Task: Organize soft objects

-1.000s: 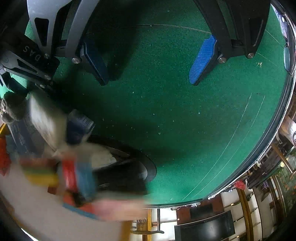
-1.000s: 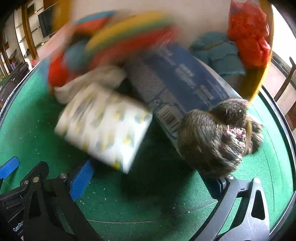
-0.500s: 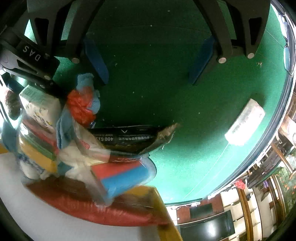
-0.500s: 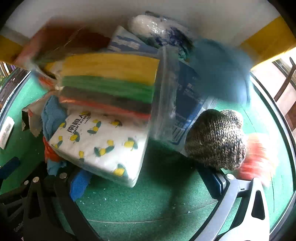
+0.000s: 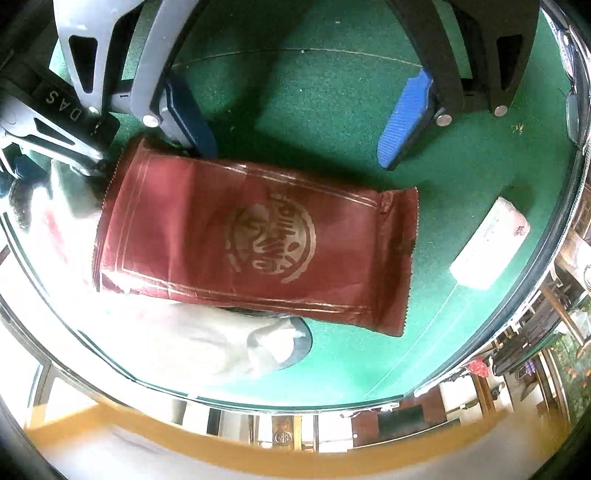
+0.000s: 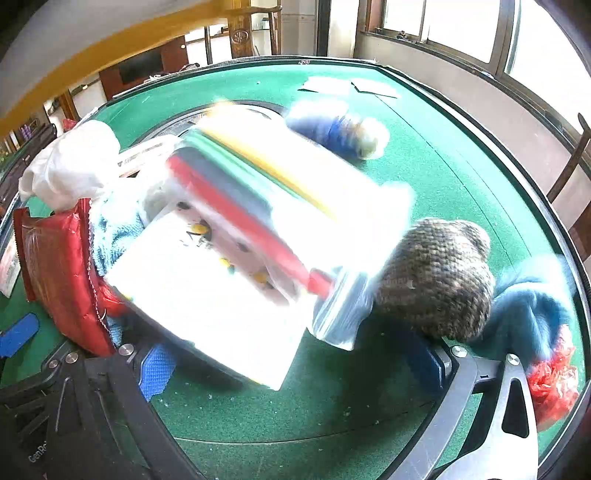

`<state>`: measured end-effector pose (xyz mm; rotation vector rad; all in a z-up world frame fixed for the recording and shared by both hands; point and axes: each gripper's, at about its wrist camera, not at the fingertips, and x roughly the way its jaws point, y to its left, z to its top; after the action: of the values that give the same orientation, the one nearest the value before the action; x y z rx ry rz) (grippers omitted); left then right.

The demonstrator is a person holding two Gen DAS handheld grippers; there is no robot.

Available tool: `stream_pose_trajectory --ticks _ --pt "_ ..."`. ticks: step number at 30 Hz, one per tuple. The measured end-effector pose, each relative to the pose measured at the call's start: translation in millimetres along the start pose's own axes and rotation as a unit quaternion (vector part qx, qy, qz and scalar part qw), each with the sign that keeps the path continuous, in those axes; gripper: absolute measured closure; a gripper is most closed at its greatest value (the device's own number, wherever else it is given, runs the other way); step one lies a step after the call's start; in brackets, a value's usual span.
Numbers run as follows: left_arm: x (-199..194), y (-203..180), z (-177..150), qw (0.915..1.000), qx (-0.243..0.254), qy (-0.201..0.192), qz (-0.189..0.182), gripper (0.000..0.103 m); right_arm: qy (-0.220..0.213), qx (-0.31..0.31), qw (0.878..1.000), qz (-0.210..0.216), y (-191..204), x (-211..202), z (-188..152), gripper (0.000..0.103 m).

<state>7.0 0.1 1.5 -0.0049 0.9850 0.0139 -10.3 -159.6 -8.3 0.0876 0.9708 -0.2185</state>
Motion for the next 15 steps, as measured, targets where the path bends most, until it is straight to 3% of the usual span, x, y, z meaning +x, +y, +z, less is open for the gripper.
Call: stream_pose_trajectory --ticks 15 --pt "0.6 0.2 -2.5 1.0 -0.001 0.0 -0.004 0.014 0.0 0.0 1.0 0.0 1.0 0.3 1.1 0.0"
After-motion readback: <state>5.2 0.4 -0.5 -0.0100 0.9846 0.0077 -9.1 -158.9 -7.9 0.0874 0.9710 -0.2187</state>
